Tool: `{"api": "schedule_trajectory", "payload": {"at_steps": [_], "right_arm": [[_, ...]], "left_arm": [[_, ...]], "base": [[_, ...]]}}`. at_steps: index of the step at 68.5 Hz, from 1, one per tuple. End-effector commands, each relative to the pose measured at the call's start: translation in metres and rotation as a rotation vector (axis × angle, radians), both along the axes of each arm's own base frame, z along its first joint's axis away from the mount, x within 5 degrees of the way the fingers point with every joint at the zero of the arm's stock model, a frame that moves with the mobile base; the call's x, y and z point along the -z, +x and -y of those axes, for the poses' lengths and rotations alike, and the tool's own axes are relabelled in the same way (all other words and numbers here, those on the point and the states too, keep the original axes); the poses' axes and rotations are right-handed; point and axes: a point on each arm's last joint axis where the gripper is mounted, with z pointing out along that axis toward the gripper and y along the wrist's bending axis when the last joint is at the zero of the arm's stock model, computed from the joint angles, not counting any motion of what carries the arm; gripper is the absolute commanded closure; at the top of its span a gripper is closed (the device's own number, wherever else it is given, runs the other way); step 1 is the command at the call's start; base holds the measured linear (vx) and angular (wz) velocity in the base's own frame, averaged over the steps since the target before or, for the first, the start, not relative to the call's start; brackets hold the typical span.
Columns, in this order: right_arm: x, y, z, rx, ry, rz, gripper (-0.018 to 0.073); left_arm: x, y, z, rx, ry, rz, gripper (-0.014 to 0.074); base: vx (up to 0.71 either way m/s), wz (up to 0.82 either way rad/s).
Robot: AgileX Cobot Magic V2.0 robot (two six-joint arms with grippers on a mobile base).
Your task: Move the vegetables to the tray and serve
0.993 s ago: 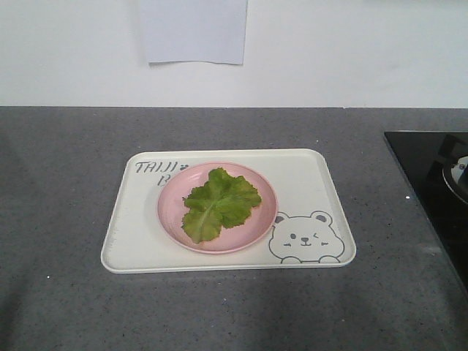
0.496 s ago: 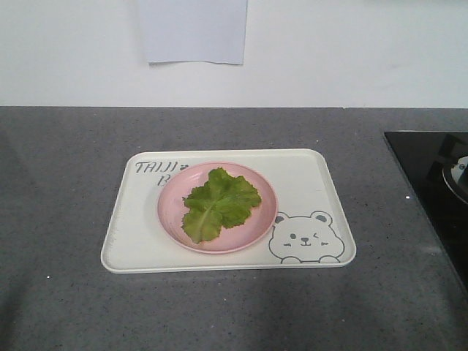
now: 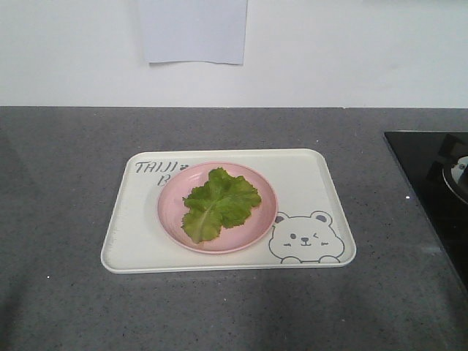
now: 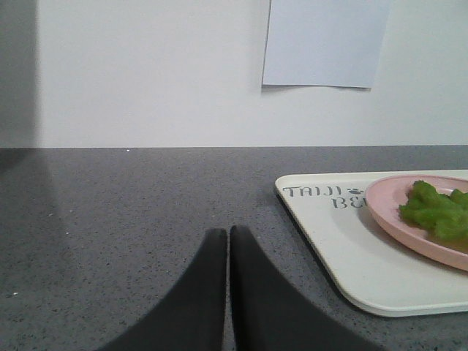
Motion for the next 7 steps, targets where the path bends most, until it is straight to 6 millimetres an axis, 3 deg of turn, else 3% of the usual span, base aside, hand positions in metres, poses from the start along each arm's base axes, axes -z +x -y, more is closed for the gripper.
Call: {"api": "schedule_trajectory", "payload": {"at_steps": [1, 7], "right_arm": [[-0.0032, -0.0004, 0.0001, 0.004, -0.004, 0.075, 0.0561], [-0.0032, -0.0004, 0.0001, 0.004, -0.004, 0.075, 0.0561]], "left_arm": [[0.0012, -0.0002, -0.0004, -0.005, -0.014, 0.064, 0.0602], [0.0012, -0.0002, -0.0004, -0.005, -0.014, 0.064, 0.0602]], "base": [[0.0, 0.0], [0.0, 0.0]]}}
